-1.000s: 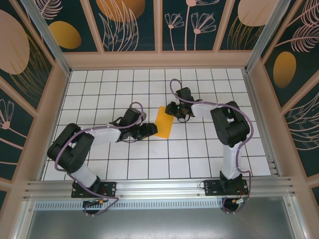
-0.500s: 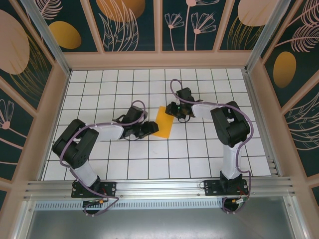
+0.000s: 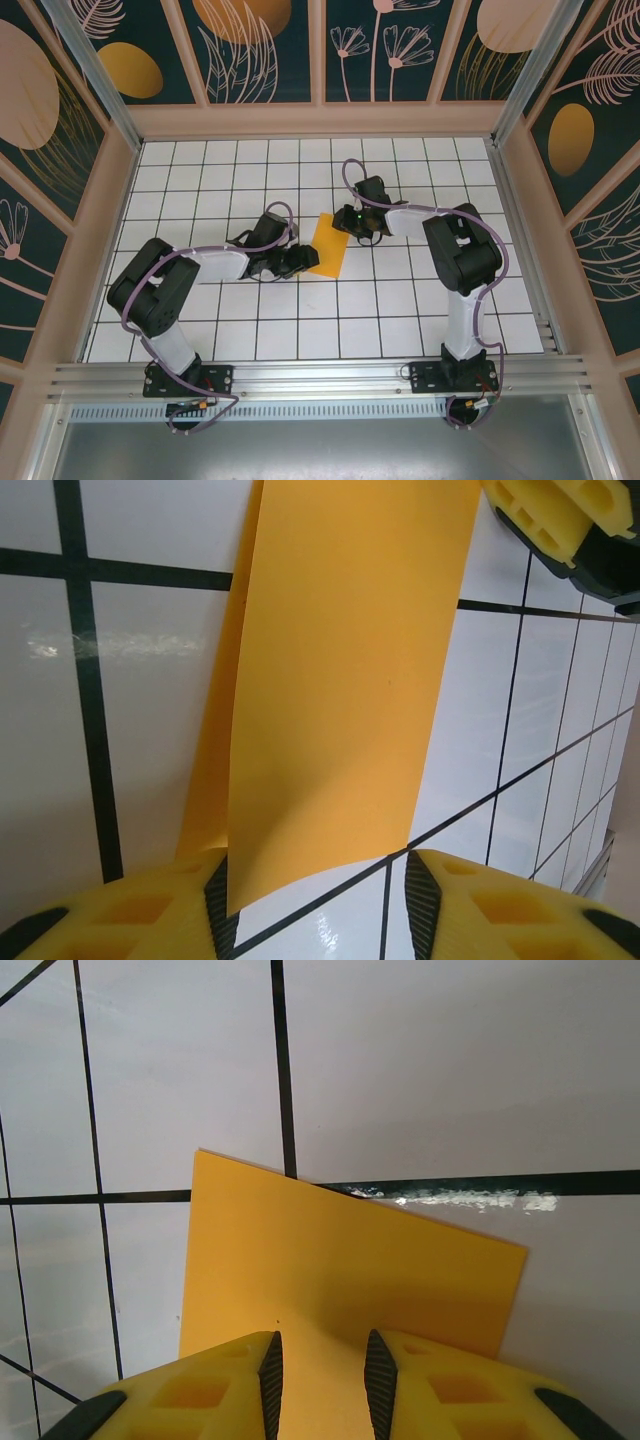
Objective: Fold a paper plane with a square sheet of paper (pick it up from the middle)
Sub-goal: Fold the triangle a second time at the center of the table.
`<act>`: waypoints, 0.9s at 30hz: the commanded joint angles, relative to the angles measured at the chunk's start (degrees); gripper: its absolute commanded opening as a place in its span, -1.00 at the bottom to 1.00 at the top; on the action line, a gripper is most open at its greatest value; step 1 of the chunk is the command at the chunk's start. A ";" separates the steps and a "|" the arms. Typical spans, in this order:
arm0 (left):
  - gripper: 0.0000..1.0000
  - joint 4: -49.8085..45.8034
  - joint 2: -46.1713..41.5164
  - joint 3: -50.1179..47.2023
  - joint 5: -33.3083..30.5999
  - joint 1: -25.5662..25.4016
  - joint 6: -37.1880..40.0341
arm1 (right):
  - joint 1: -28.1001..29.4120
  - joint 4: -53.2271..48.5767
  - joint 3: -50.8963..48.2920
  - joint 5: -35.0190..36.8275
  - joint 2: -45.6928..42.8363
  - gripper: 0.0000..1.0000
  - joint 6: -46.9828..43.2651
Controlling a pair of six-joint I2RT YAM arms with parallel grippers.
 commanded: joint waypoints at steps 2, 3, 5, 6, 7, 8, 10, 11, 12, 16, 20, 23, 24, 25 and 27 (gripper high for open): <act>-0.03 2.18 -2.54 1.50 0.62 -0.36 -0.32 | -0.42 -2.94 -2.40 2.18 3.09 -0.36 0.39; -0.03 2.47 -2.70 1.66 0.92 -0.39 -0.77 | -0.38 -2.95 -2.40 2.05 3.06 -0.37 0.35; -0.03 3.48 -2.81 2.09 1.97 -0.36 -1.48 | -0.44 -3.18 -2.33 1.93 3.15 -0.42 0.27; -0.03 4.28 -2.81 2.37 2.67 -0.41 -1.98 | -0.38 -3.26 -2.38 1.92 3.17 -0.42 0.26; -0.03 4.70 -2.68 2.67 3.15 -0.36 -2.04 | -0.43 -3.28 -2.34 1.92 3.27 -0.42 0.26; -0.03 5.26 -2.49 3.14 3.75 -0.40 -2.18 | -0.43 -3.40 -2.31 1.87 3.25 -0.42 0.26; -0.03 5.67 -1.74 3.89 4.25 -0.39 -2.09 | -0.43 -3.41 -2.30 1.66 3.37 -0.42 0.26; -0.03 5.89 -1.16 4.28 4.52 -0.41 -2.11 | -0.44 -3.55 -2.32 1.65 3.39 -0.42 0.30; -0.02 6.04 -0.53 4.76 4.71 -0.35 -2.28 | -0.38 -3.54 -2.32 1.57 3.33 -0.42 0.26; -0.02 7.63 2.44 5.71 5.54 -0.39 -2.97 | -0.39 -3.57 -2.49 0.98 2.95 -0.42 0.26; -0.02 8.63 4.87 6.34 5.51 -0.41 -3.17 | -0.43 -3.36 -2.34 -0.14 1.72 -0.42 0.05; -0.03 8.98 6.17 6.39 4.75 -0.43 -3.07 | -0.58 -2.38 -2.32 -2.28 0.01 -0.42 -0.71; -0.04 9.04 6.42 6.36 4.49 -0.35 -2.93 | -0.55 -2.11 -2.32 -2.98 -0.70 -0.42 -1.00; -0.05 9.14 6.57 6.29 4.21 -0.43 -2.97 | -0.72 -1.54 -2.40 -3.96 -1.63 -0.42 -1.38; -0.10 9.19 6.68 6.01 3.44 -0.35 -2.89 | -1.03 0.03 -3.09 -6.03 -3.75 -0.42 -2.05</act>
